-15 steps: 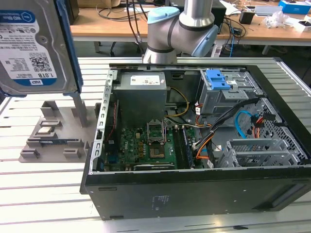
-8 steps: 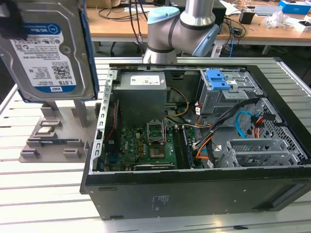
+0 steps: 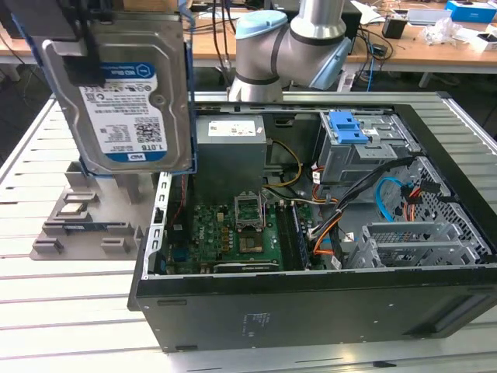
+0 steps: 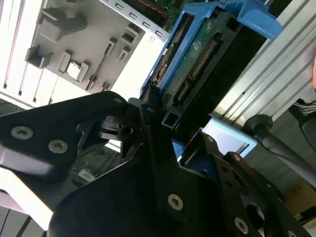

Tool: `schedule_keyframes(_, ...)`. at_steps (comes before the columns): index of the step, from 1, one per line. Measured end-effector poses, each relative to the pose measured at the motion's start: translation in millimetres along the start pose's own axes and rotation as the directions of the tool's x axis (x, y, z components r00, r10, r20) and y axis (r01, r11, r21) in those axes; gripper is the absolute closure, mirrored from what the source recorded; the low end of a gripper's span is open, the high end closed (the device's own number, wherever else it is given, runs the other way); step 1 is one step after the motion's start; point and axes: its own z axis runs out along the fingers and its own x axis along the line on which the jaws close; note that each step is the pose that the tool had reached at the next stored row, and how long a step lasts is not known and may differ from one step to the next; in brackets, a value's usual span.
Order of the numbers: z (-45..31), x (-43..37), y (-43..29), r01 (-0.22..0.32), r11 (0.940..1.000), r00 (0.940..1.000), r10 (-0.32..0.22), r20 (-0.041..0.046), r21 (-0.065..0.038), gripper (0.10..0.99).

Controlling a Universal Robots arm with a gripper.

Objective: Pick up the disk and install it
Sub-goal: 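Pick up the disk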

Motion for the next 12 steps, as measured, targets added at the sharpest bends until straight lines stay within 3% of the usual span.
schedule_keyframes(12, 25.2, 1.6, -55.9, 0.000, 1.0000, 1.0000, 0.000, 0.0000, -0.001, 0.722)
